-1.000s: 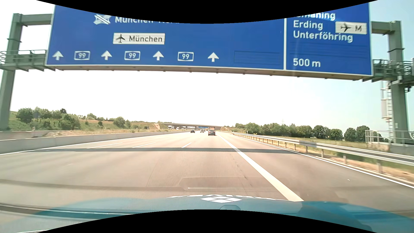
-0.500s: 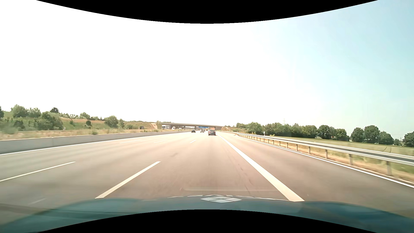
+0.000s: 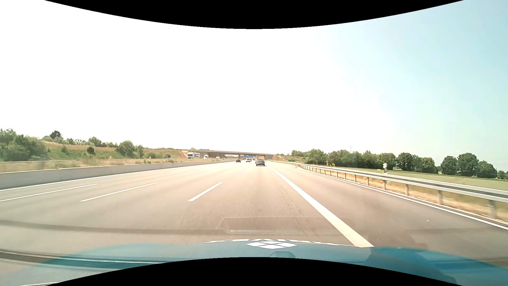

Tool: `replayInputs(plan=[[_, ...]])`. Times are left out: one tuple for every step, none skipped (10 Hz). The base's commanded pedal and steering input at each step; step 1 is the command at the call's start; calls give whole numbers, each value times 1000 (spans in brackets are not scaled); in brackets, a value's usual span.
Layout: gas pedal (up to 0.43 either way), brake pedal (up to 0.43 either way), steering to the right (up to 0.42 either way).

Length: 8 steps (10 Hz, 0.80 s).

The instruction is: Follow the waypoints while adhering to traffic rules and regulations

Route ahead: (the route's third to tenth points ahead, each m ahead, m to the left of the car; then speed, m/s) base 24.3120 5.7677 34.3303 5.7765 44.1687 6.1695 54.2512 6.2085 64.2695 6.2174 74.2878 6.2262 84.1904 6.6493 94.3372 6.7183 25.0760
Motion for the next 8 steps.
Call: replayInputs(plan=[[260, 0, -2], [260, 0, -2], [260, 0, -2], [228, 0, -2], [220, 0, -1], [220, 0, -2], [209, 0, -1], [189, 0, -2]])
